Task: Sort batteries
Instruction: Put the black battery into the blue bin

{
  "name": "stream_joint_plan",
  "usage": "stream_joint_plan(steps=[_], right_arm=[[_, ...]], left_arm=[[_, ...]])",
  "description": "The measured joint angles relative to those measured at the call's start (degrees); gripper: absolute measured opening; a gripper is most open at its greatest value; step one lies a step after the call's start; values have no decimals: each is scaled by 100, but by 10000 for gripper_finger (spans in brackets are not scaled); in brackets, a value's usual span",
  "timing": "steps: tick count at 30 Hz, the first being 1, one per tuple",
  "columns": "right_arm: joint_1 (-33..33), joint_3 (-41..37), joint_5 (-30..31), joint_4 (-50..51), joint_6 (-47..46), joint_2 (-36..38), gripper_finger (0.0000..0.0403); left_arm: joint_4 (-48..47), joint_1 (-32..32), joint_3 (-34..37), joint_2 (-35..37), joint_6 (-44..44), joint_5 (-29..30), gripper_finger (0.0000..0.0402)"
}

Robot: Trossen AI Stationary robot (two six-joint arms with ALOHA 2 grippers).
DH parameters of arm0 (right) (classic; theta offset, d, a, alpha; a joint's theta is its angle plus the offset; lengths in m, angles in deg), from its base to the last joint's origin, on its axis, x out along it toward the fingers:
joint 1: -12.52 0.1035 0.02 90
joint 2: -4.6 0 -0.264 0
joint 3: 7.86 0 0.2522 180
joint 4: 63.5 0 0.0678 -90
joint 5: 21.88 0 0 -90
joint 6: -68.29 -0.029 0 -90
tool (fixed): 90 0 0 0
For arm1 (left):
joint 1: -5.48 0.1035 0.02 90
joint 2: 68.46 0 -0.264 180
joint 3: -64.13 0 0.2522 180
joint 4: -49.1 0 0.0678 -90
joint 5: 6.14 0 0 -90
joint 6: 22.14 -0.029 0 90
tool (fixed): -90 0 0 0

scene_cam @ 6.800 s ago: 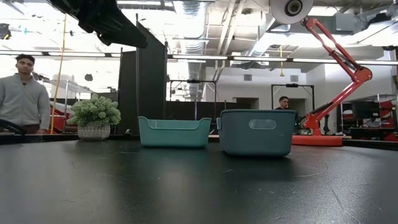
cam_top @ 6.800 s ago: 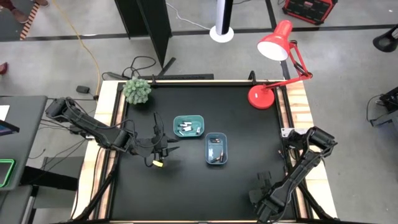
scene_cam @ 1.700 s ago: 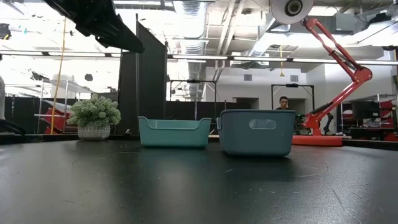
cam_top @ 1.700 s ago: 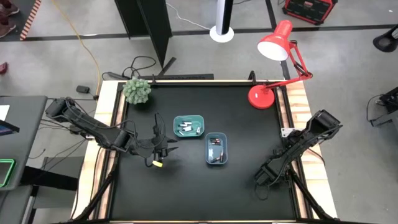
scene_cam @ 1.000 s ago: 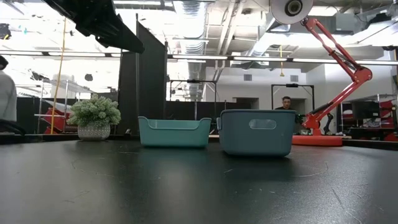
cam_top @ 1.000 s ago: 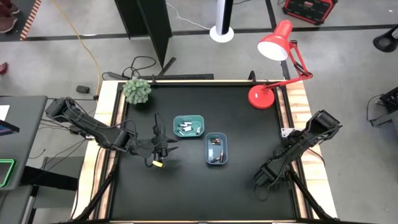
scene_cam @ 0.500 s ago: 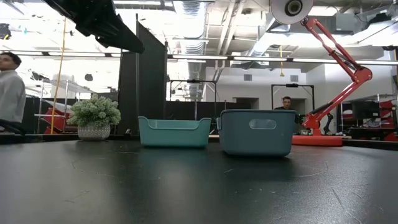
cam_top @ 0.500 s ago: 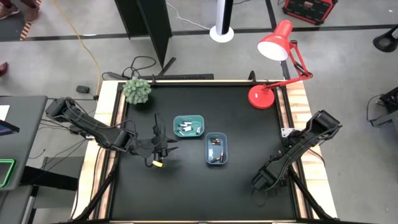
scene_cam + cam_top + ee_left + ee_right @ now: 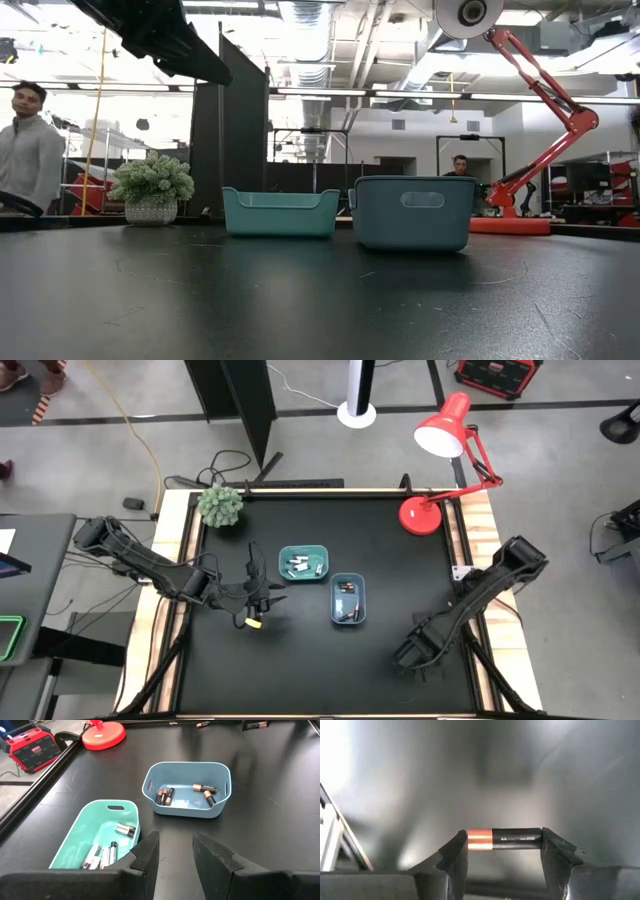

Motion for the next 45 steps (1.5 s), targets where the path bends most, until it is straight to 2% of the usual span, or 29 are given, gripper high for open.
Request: stream_joint_plan(steps=[9,14,18,26,32,41,45], right_arm=[[-325,582,1700,-197,164,637,197],[-701,611,2634,-1003,771,1077,198],[-1147,613,3088,-1643,1498,1148,198],[-1964,613,3173,-2385,2726,611,198],[-2274,613,3144,-2505,2847,240,204],[-2456,613,3147,-2817,2879,-27,258],[-2497,613,3149,-2861,2879,13,269]], left_arm=[[5,1,0,0,2,0,112],[7,1,0,0,2,2,112],[9,2,0,1,2,2,112],[4,2,0,1,23,2,112],[6,2,0,-15,24,2,112],[102,52,-2,-260,-77,4,112],[124,114,-2,-263,-103,4,112]])
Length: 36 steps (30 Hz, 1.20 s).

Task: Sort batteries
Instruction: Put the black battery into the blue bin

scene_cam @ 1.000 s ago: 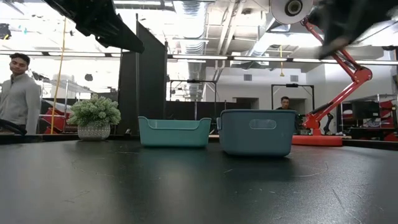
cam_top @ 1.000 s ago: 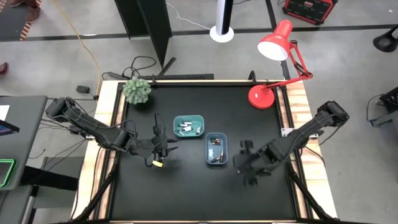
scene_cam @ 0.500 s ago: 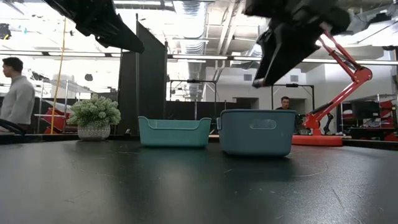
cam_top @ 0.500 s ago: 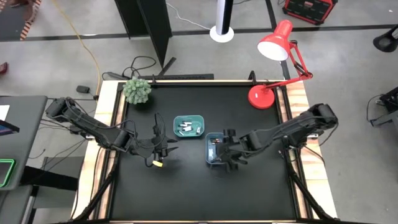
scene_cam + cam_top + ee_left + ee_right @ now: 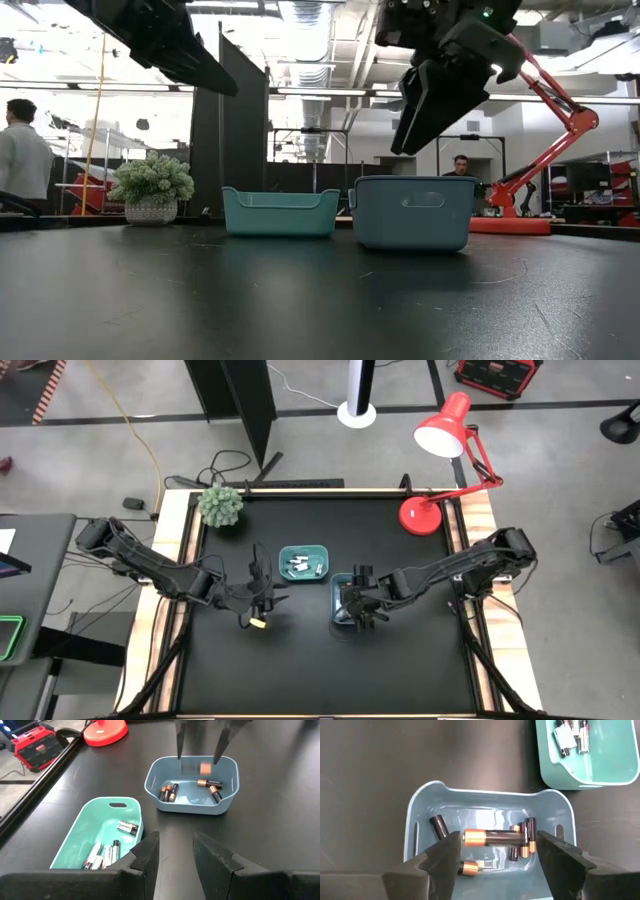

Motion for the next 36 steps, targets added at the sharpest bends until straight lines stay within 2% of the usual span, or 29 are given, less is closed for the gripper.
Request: stream_joint_plan(steps=[9,13,20,28,32,36], right_arm=[[-29,-1,2,117,-44,21,271],[-18,-2,31,938,-215,198,271],[129,-189,42,2344,-1061,779,271],[525,-1199,-52,3504,-2769,1986,270],[764,-1890,-617,3458,-3652,2563,270],[922,-2416,-1124,3507,-4289,2738,270]], left_arm=[[-6,12,0,0,9,0,112],[-7,12,0,0,15,0,112],[-45,12,0,0,15,0,112],[-41,12,0,0,17,0,112],[-35,12,0,0,33,0,112],[-33,12,0,0,39,0,112]])
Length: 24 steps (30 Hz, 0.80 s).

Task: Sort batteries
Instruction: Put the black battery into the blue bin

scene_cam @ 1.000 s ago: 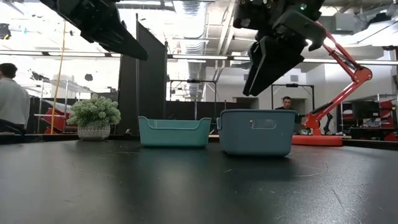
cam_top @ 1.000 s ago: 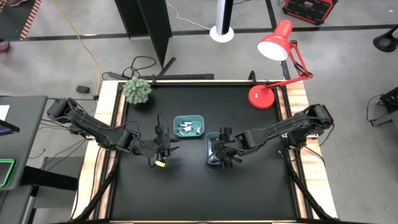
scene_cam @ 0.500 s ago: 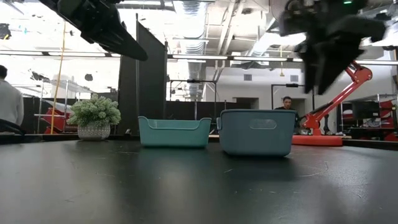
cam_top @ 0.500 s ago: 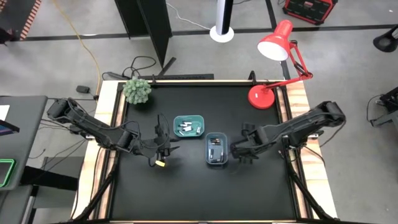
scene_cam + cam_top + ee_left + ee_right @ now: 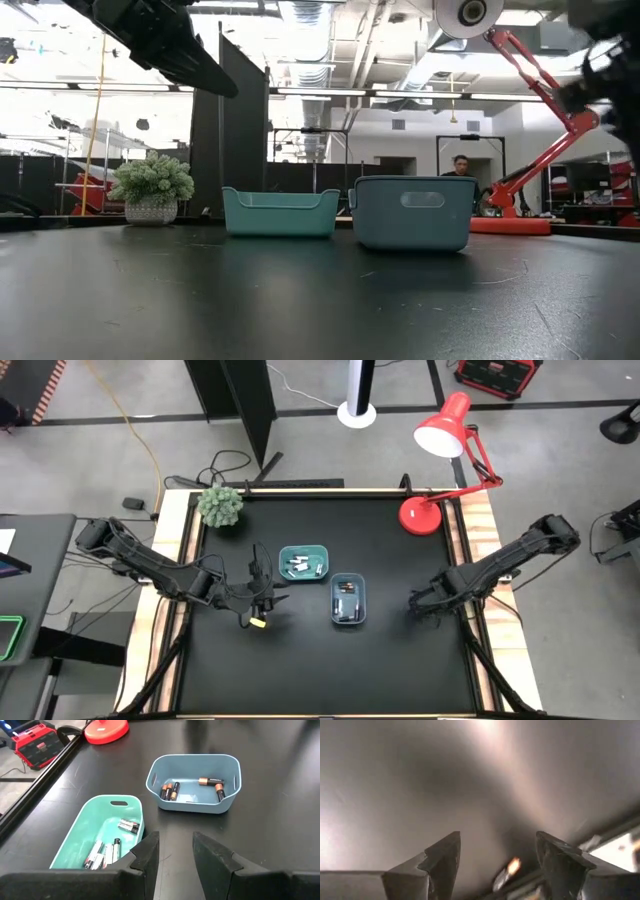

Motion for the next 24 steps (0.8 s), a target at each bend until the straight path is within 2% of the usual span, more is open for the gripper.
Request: stream_joint_plan(steps=[3,13,19,24], right_arm=[[-7,-272,-469,-85,-266,-90,270],[-382,-316,-642,-156,-524,-1051,270],[-624,8,-1228,157,461,-2083,270],[-789,568,-1296,1005,1622,-3008,270]], left_arm=[[3,0,0,0,0,0,112],[4,-2,0,0,22,0,112],[2,-2,0,0,22,0,112],[2,-2,0,0,22,0,112]])
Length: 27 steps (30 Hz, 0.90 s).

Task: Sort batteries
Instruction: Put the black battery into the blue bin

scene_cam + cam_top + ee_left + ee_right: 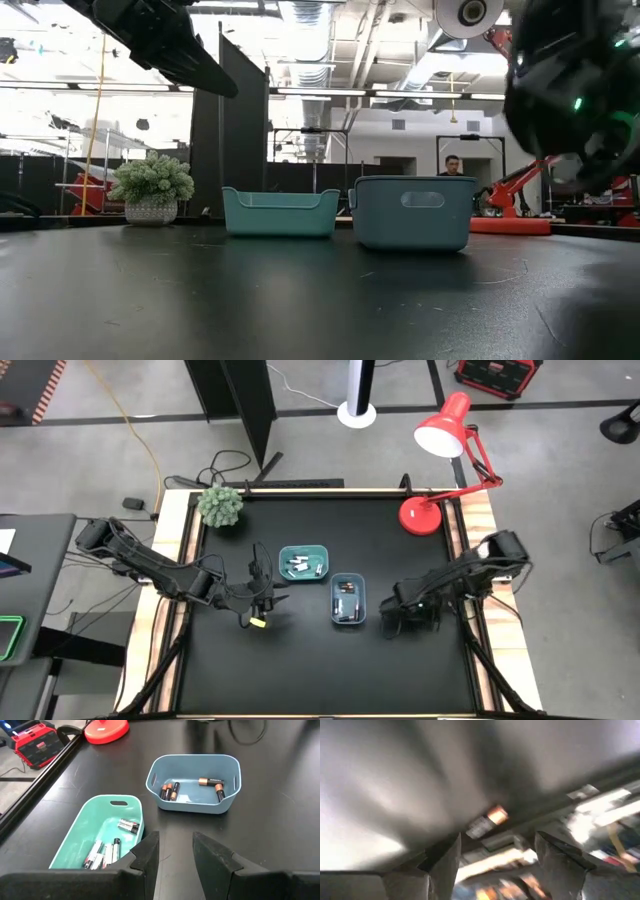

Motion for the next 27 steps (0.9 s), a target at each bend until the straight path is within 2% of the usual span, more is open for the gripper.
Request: stream_joint_plan(steps=[6,12,20,27], right_arm=[[-281,220,0,571,1357,-924,270],[-543,228,-296,582,2171,-1381,270],[-619,231,-423,279,2497,-1404,270],[-616,120,-586,60,2418,-1404,270]], left_arm=[[-9,0,0,0,-2,0,112],[-23,0,0,0,-1,-1,112],[-92,1,0,0,-39,-2,112],[-94,0,0,0,-42,-2,112]])
